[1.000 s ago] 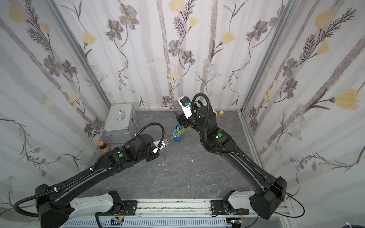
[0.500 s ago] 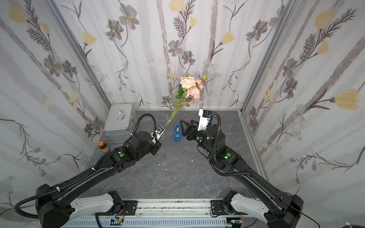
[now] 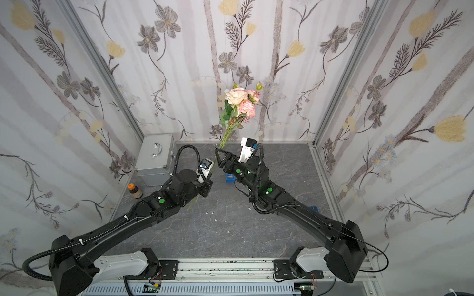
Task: Wrap bouquets with tape
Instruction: Wrap the tape around the bouquet.
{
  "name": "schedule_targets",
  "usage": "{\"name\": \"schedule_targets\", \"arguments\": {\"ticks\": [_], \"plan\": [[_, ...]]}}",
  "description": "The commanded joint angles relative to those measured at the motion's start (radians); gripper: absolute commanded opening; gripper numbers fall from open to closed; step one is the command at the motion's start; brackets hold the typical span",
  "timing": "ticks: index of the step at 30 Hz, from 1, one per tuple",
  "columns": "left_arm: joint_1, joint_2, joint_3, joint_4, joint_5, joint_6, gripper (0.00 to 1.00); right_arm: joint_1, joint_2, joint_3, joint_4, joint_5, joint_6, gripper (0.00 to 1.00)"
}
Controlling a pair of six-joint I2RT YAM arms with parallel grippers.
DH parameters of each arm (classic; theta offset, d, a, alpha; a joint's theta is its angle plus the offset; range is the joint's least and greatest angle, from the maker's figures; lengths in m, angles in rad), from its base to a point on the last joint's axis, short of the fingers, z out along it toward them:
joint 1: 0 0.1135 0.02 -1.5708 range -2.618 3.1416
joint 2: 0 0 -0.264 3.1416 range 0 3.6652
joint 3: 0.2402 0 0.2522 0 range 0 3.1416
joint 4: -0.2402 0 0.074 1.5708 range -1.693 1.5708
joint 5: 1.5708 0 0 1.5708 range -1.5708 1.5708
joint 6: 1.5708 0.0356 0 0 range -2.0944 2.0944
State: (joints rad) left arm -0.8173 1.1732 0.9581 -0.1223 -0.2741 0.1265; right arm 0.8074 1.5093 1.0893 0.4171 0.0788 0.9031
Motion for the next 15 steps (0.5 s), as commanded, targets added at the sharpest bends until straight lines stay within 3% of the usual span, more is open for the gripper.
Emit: {"name": "schedule_targets", "arguments": {"ticks": [1,5,8,13,15], "plan": [[0.0,-0.015,-0.008,0.067,0.009,-0.019,0.0,-0.019,0.05,0.039,0.088,-0.046,0.075,0.59],[0.001,-0.02,-0.009,0.067,0.019,-0.018,0.0,-0.021,0.126,0.112,0.038,-0.067,0.066,0.55],[0.0,-0.02,-0.008,0.069,0.015,-0.012,0.0,-0.022,0.155,0.125,0.032,-0.072,0.066,0.36],[0.0,-0.014,0.008,0.059,0.012,-0.009,0.0,-0.021,0.188,0.149,0.02,-0.087,0.066,0.32],[0.0,-0.016,0.008,0.055,0.014,-0.009,0.0,-0.027,0.189,0.156,0.023,-0.091,0.055,0.08]]}}
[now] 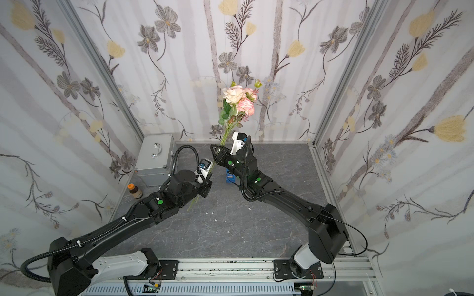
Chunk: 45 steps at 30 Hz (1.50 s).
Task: Wrap bouquets with tape
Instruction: Wrap the tape around the bouquet.
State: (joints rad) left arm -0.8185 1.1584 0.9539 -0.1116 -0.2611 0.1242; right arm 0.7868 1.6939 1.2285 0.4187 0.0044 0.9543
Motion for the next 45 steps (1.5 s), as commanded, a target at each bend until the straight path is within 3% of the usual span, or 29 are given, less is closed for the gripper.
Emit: {"name": "schedule_targets", "arguments": {"ticks": [1,4,5,7,11,15,19,23,26,28,32,34,37,38,40,42,44,45], "plan": [[0.001,-0.004,0.009,0.047,-0.001,-0.007,0.0,-0.005,0.004,0.019,0.02,-0.019,-0.003,0.01],[0.004,-0.011,0.017,0.026,0.015,-0.017,0.0,-0.035,-0.021,-0.003,0.056,-0.055,-0.042,0.0],[0.01,-0.012,0.02,0.009,0.035,-0.027,0.04,-0.053,-0.038,-0.024,0.089,-0.089,-0.057,0.0],[0.035,-0.022,0.03,-0.023,0.121,-0.045,0.29,-0.09,-0.071,-0.078,0.196,-0.197,-0.084,0.0],[0.105,-0.072,0.006,-0.015,0.377,-0.106,0.63,-0.16,-0.151,-0.162,0.402,-0.475,-0.139,0.0],[0.147,-0.105,-0.021,0.052,0.615,-0.161,0.72,-0.186,-0.214,-0.213,0.53,-0.683,-0.149,0.0],[0.149,-0.108,-0.026,0.119,0.794,-0.195,0.78,-0.181,-0.266,-0.234,0.554,-0.782,-0.184,0.0],[0.148,-0.099,-0.027,0.176,0.883,-0.218,0.77,-0.166,-0.277,-0.233,0.552,-0.842,-0.207,0.0],[0.147,-0.084,-0.028,0.215,0.928,-0.235,0.71,-0.142,-0.268,-0.214,0.55,-0.875,-0.216,0.0],[0.147,-0.077,-0.028,0.234,0.949,-0.248,0.61,-0.132,-0.267,-0.203,0.527,-0.871,-0.229,0.0],[0.14,-0.08,-0.048,0.292,0.962,-0.274,0.28,-0.124,-0.275,-0.204,0.487,-0.834,-0.258,0.0],[0.132,-0.083,-0.059,0.312,0.95,-0.273,0.0,-0.117,-0.279,-0.201,0.448,-0.807,-0.287,0.0],[0.12,-0.086,-0.055,0.287,0.873,-0.256,0.0,-0.104,-0.301,-0.197,0.344,-0.702,-0.367,0.05],[0.111,-0.09,-0.057,0.276,0.821,-0.247,0.0,-0.1,-0.312,-0.194,0.302,-0.651,-0.402,0.1],[0.093,-0.099,-0.068,0.264,0.715,-0.226,0.0,-0.087,-0.333,-0.183,0.188,-0.477,-0.456,0.42],[0.071,-0.099,-0.075,0.249,0.564,-0.197,0.0,-0.063,-0.346,-0.147,0.022,-0.211,-0.502,0.69],[0.053,-0.083,-0.076,0.232,0.427,-0.184,0.0,-0.036,-0.339,-0.099,-0.113,0.017,-0.507,0.79],[0.05,-0.077,-0.077,0.233,0.37,-0.181,0.0,-0.029,-0.334,-0.083,-0.139,0.063,-0.508,0.81]]}}
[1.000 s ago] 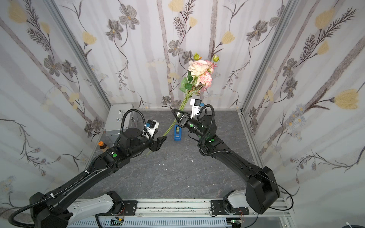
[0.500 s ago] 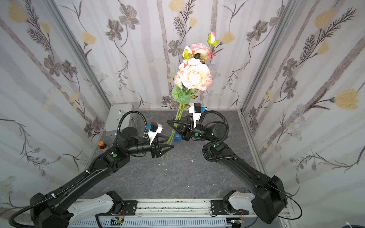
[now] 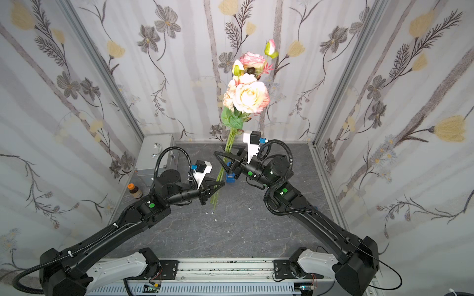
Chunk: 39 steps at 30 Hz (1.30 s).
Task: Wrap bouquets with tape
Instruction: Wrap the tape around the bouquet.
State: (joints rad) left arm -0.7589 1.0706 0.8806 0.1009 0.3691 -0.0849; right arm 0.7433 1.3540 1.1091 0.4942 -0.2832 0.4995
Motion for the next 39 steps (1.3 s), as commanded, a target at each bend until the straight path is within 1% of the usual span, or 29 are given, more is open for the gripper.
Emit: {"name": "schedule_targets", "arguments": {"ticks": [1,3,5,10,12,17,18,19,22,25,28,30,33,34,39], "plan": [[-0.013,0.019,-0.003,0.023,-0.306,0.029,0.0,0.02,0.011,0.05,-0.233,0.386,-0.041,0.82],[-0.016,0.033,-0.003,0.035,-0.381,0.021,0.0,0.023,0.023,0.064,-0.238,0.408,-0.011,0.83],[-0.016,0.037,-0.007,0.061,-0.405,0.015,0.0,0.023,0.037,0.077,-0.233,0.421,0.005,0.84],[-0.021,0.039,-0.012,0.097,-0.418,-0.005,0.0,0.024,0.078,0.103,-0.243,0.444,0.026,0.83],[-0.026,0.037,-0.017,0.112,-0.411,-0.004,0.0,0.022,0.097,0.104,-0.216,0.416,0.039,0.82],[-0.031,0.047,-0.013,0.099,-0.421,0.014,0.0,0.024,0.158,0.155,-0.182,0.315,0.089,0.74],[-0.031,0.05,-0.011,0.096,-0.42,0.015,0.0,0.023,0.168,0.163,-0.173,0.302,0.096,0.72],[-0.031,0.052,-0.009,0.094,-0.423,0.015,0.0,0.052,0.176,0.167,-0.161,0.29,0.099,0.69],[-0.03,0.052,-0.012,0.092,-0.445,0.015,0.0,0.057,0.179,0.163,-0.143,0.277,0.107,0.67],[-0.031,0.048,-0.014,0.089,-0.463,0.015,0.0,0.06,0.165,0.138,-0.118,0.282,0.117,0.66],[-0.031,0.048,-0.013,0.089,-0.451,0.012,0.0,0.059,0.174,0.15,-0.139,0.301,0.113,0.63],[-0.031,0.048,-0.014,0.088,-0.452,0.013,0.0,0.06,0.186,0.158,-0.144,0.312,0.117,0.58],[-0.032,0.048,-0.016,0.088,-0.463,0.014,0.0,0.062,0.208,0.182,-0.153,0.321,0.119,0.48],[-0.032,0.048,-0.016,0.086,-0.468,0.015,0.0,0.063,0.217,0.191,-0.159,0.325,0.119,0.46],[-0.036,0.048,-0.011,0.079,-0.469,0.037,0.0,0.063,0.273,0.238,-0.188,0.339,0.12,0.46]]}}
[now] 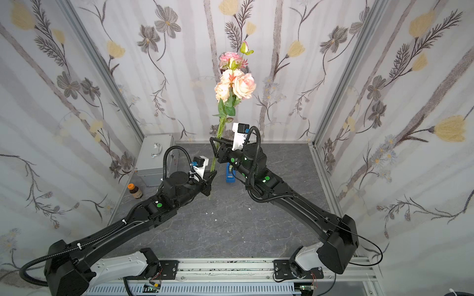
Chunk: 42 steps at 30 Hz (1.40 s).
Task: Wrap bouquets with tape
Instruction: Wrap the tape around the bouquet.
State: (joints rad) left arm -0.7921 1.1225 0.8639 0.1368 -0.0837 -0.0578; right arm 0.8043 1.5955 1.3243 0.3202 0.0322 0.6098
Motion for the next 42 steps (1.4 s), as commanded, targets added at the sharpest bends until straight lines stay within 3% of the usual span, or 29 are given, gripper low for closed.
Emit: {"name": "schedule_targets", "arguments": {"ticks": [1,8,12,13,16,19,21,25,32,38,42], "plan": [[-0.004,-0.004,0.007,0.042,-0.017,0.013,0.0,0.002,0.042,0.033,-0.017,0.025,0.008,0.45],[-0.006,-0.004,0.009,0.044,-0.039,0.015,0.0,0.001,0.084,0.085,-0.048,0.027,0.0,0.22],[-0.006,0.0,0.014,0.031,-0.034,0.018,0.0,0.003,0.061,0.077,-0.037,0.01,-0.03,0.0],[-0.006,0.0,0.016,0.027,-0.037,0.014,0.0,0.003,0.047,0.066,-0.028,0.006,-0.047,0.0],[0.003,-0.005,0.021,0.008,-0.025,0.0,0.15,0.002,-0.03,-0.002,0.035,-0.02,-0.103,0.0],[0.036,-0.024,0.01,0.019,0.071,-0.044,0.39,-0.004,-0.11,-0.084,0.123,-0.115,-0.173,0.0],[0.055,-0.035,0.002,0.04,0.158,-0.074,0.49,-0.014,-0.162,-0.134,0.171,-0.191,-0.2,0.0],[0.065,-0.045,-0.003,0.066,0.314,-0.07,0.58,-0.023,-0.253,-0.247,0.316,-0.368,-0.221,0.0],[0.063,-0.049,-0.009,0.116,0.518,-0.053,0.72,-0.063,-0.293,-0.264,0.299,-0.442,-0.255,0.0],[0.062,-0.036,-0.008,0.164,0.612,-0.064,0.73,-0.064,-0.278,-0.26,0.358,-0.571,-0.223,0.0],[0.06,-0.025,-0.007,0.205,0.657,-0.089,0.67,-0.062,-0.273,-0.263,0.386,-0.65,-0.2,0.0]]}}
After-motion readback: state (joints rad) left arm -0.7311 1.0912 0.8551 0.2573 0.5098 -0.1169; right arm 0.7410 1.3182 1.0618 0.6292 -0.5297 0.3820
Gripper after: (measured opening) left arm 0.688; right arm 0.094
